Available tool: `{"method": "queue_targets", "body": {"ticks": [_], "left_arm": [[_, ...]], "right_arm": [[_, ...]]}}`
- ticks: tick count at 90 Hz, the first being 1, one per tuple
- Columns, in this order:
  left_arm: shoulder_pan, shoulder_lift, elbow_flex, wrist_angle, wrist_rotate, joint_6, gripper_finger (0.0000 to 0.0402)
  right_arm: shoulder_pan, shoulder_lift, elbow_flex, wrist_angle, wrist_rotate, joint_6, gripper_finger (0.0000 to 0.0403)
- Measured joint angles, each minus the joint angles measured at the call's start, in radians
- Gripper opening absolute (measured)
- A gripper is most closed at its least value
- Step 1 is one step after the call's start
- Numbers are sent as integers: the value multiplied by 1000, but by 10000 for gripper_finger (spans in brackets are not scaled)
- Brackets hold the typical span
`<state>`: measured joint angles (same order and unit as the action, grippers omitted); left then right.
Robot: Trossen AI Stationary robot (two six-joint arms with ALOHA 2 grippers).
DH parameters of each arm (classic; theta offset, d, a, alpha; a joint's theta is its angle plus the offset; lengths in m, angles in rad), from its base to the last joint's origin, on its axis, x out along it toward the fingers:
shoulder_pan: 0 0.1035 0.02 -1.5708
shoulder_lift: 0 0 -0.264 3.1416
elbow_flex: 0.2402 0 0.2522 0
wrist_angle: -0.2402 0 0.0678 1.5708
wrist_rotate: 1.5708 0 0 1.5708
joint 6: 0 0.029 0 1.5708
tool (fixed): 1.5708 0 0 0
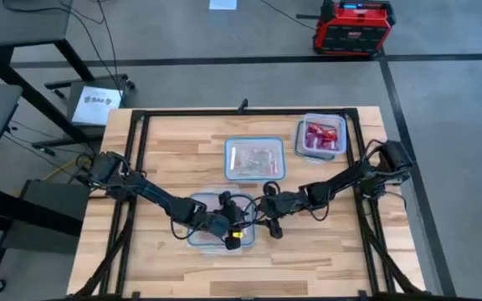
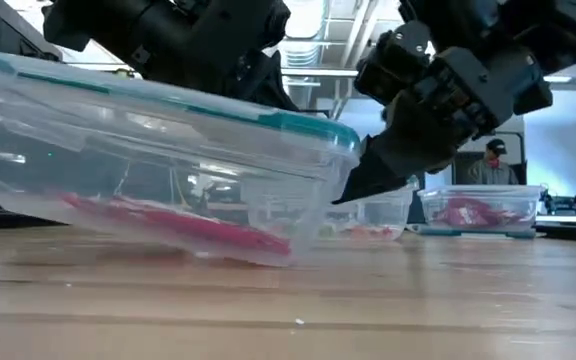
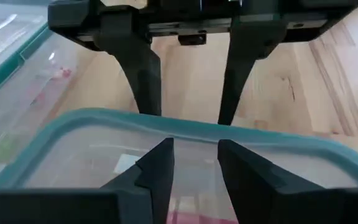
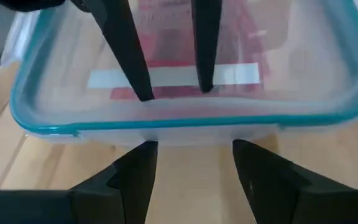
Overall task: Sort candy
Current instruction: Close the top left transparent bin
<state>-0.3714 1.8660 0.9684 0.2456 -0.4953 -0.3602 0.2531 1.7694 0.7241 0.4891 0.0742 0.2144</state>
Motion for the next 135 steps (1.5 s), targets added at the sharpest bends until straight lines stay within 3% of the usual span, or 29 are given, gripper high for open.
{"method": "queue_targets", "body": {"ticks": [19,41,63,75,86,95,105,118,127,135], "left_arm": [[4,24,0,44,-2,7,118],[3,34,2,64,17,11,118],[6,-20,10,33,34,31,118],[5,-85,79,-123,36,50,118],[4,-170,203,-443,32,12,118],[-5,-233,300,-730,20,-84,118],[-47,-294,319,-1000,-52,-227,118],[-138,-347,245,-1251,-162,-516,118],[-177,-347,169,-1248,-155,-663,118],[-193,-337,110,-1164,-89,-734,118]], "right_arm": [[7,22,20,17,1,-6,202],[7,-51,22,-110,1,-62,202],[-22,-246,42,-514,16,-135,202],[-35,-373,56,-648,15,-140,202],[-18,-439,60,-422,10,-108,202],[9,-379,60,-141,6,-90,202],[24,-238,65,77,1,-60,202],[19,-59,134,44,1,-33,202],[19,18,194,-26,1,-35,202],[19,51,233,-146,1,-73,202]]}}
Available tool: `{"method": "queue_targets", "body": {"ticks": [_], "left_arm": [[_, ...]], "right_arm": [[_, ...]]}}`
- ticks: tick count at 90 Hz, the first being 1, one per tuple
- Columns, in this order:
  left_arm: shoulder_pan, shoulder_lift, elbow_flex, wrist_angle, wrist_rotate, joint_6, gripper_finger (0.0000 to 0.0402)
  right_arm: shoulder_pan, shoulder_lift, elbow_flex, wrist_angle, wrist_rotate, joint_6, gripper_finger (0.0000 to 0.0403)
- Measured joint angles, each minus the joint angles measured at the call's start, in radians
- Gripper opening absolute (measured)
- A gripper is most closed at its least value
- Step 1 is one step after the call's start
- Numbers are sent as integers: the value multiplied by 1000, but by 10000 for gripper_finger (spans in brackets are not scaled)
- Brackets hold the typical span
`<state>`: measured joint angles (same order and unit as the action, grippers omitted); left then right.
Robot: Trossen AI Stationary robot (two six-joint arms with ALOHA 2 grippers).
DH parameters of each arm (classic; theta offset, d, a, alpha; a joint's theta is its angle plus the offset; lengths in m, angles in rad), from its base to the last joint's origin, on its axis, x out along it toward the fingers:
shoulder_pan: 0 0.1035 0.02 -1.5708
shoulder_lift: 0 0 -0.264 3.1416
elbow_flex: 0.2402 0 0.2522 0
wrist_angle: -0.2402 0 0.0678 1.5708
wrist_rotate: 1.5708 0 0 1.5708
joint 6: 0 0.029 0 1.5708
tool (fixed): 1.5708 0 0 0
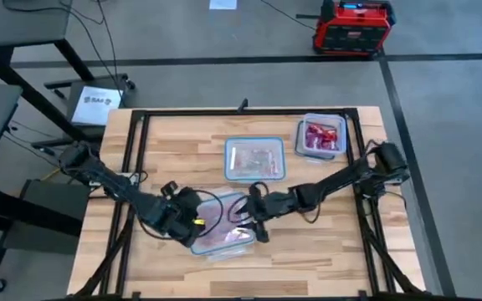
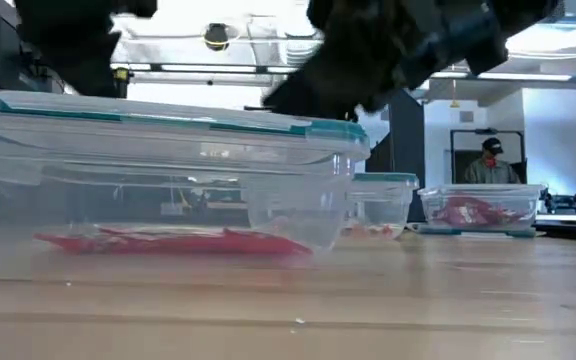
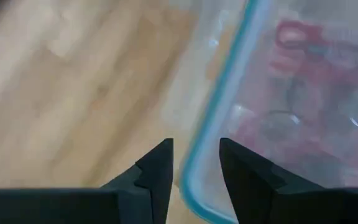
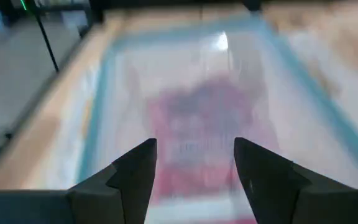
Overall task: Sort candy
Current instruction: Close the top left transparent bin
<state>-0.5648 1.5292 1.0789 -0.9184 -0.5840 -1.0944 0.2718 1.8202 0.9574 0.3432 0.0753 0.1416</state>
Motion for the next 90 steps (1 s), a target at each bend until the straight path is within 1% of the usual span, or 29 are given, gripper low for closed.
{"method": "queue_targets", "body": {"ticks": [6,20,24,28,36,41,44,47,50,55,60,67,73,80,90], "left_arm": [[-3,18,-42,110,64,-24,118],[-4,56,-71,360,73,-31,118],[-3,67,-72,445,72,-25,118],[1,76,-72,548,94,-14,118],[10,102,-73,766,132,45,118],[19,108,-72,872,155,126,118],[23,108,-55,902,173,174,118],[25,108,-32,901,182,216,118],[29,101,-6,859,184,245,118],[33,88,37,748,177,284,118],[33,82,81,624,142,303,118],[32,79,117,453,79,301,118],[27,80,117,367,50,286,118],[26,80,79,353,38,274,118],[25,80,10,419,39,279,118]], "right_arm": [[-5,-1,10,-73,-2,-41,202],[-30,-58,12,-259,-29,-153,202],[-43,-89,12,-321,-42,-188,202],[-59,-119,11,-390,-48,-225,202],[-90,-186,8,-484,-46,-271,202],[-110,-231,6,-502,-42,-263,202],[-113,-258,6,-495,-42,-243,202],[-113,-281,7,-481,-45,-213,202],[-110,-299,6,-458,-56,-181,202],[-95,-313,-5,-397,-74,-143,202],[-73,-312,-30,-325,-76,-109,202],[-45,-276,-62,-212,-74,-75,202],[-23,-225,-78,-120,-65,-50,202],[-8,-144,-79,-13,-38,-13,202],[3,-50,-50,83,18,-9,202]]}}
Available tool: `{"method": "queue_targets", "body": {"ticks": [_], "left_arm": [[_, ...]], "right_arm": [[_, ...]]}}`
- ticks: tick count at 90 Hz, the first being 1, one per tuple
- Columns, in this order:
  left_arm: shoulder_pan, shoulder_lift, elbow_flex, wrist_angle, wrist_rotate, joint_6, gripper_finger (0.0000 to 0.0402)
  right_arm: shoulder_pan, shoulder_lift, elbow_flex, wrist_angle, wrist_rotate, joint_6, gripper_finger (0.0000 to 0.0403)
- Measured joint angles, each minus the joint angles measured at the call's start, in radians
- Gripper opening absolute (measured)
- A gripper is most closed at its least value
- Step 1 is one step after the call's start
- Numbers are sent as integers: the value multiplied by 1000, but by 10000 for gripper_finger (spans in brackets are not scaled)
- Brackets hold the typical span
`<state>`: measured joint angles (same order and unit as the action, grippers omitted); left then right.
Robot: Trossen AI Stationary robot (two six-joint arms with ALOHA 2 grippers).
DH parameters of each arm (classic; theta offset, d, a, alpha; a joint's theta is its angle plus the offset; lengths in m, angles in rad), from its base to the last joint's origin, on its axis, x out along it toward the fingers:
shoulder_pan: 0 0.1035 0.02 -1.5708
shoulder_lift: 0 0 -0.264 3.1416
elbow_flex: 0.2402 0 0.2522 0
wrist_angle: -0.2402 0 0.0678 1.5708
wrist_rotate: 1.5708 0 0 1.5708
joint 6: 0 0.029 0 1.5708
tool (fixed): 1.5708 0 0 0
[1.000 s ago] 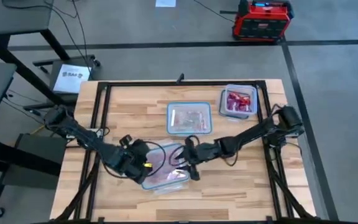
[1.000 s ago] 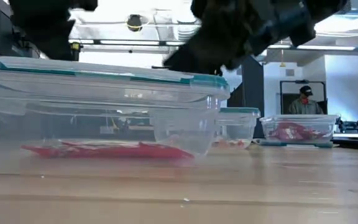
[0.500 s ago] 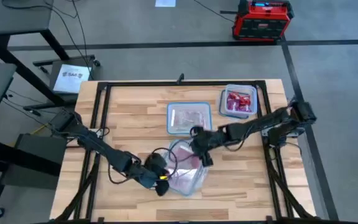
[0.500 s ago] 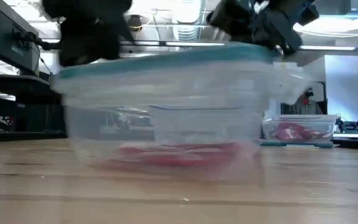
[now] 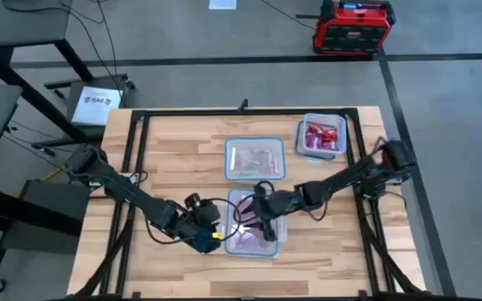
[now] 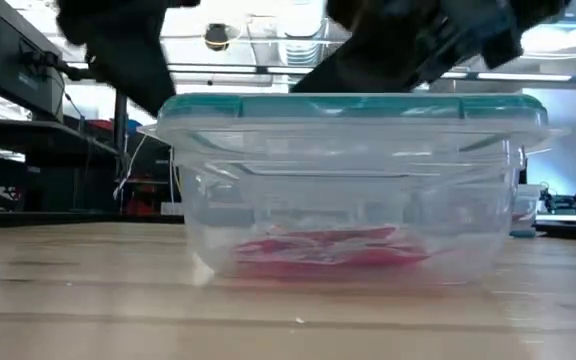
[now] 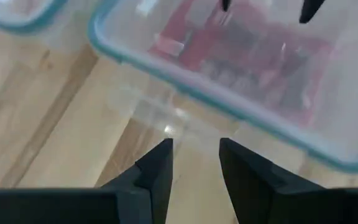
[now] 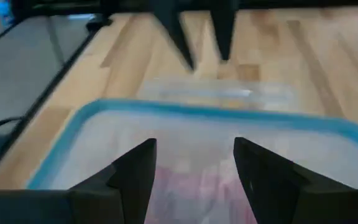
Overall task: Sort candy
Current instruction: Close the top left transparent bin
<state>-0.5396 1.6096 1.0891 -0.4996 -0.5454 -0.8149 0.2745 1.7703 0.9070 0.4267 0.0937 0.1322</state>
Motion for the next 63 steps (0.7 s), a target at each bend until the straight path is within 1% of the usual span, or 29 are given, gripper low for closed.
{"method": "queue_targets", "body": {"ticks": [7,12,24,35,49,58,63], "left_arm": [[5,0,-36,97,4,24,118],[8,-1,-64,151,18,40,118],[13,-1,-132,256,35,47,118],[16,-1,-167,320,42,52,118],[35,24,-229,503,81,126,118],[47,43,-232,559,75,182,118],[63,54,-232,584,86,219,118]], "right_arm": [[2,48,45,-8,46,-8,202],[1,82,76,-12,46,-15,202],[-2,150,130,-86,48,0,202],[-2,190,147,-55,51,7,202],[-5,196,166,-51,46,-4,202],[-7,196,167,-64,31,-19,202],[-7,216,167,-50,28,-26,202]]}}
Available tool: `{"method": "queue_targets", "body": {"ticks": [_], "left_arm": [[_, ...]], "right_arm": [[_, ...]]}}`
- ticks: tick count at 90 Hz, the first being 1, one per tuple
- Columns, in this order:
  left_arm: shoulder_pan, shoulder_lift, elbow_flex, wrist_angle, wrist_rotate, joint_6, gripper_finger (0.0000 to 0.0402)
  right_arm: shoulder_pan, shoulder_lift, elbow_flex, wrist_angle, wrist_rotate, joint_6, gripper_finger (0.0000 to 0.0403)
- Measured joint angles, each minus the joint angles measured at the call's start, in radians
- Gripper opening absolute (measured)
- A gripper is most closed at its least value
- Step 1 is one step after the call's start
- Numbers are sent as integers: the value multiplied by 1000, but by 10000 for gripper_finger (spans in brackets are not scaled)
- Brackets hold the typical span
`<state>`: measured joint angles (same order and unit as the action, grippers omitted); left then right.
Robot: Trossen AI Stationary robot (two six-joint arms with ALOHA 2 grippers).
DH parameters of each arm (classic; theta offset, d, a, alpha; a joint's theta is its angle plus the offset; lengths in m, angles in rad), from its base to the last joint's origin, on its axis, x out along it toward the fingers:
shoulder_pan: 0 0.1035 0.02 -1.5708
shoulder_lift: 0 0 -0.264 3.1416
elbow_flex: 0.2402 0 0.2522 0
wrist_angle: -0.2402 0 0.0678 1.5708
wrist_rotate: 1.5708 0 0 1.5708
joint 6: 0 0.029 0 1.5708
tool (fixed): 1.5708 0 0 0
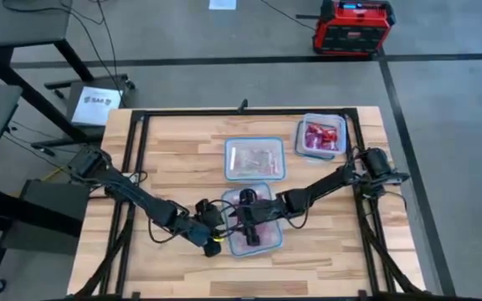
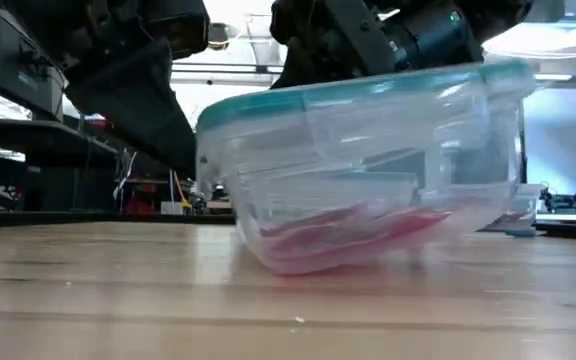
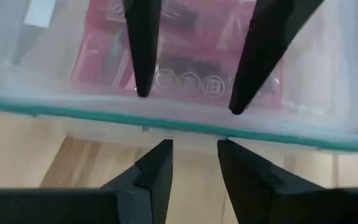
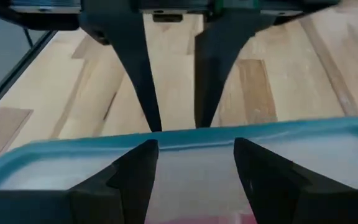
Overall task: Sort candy
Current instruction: Close the top left transparent bin
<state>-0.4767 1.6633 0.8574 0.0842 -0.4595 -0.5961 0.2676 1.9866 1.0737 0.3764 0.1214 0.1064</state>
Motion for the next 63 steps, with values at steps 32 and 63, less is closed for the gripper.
{"method": "queue_targets", "body": {"ticks": [32,63], "left_arm": [[52,15,3,53,21,106,118],[28,-5,28,-67,-11,-77,118]], "right_arm": [[3,53,8,48,-40,5,202],[-7,-209,3,-247,-46,-81,202]]}}
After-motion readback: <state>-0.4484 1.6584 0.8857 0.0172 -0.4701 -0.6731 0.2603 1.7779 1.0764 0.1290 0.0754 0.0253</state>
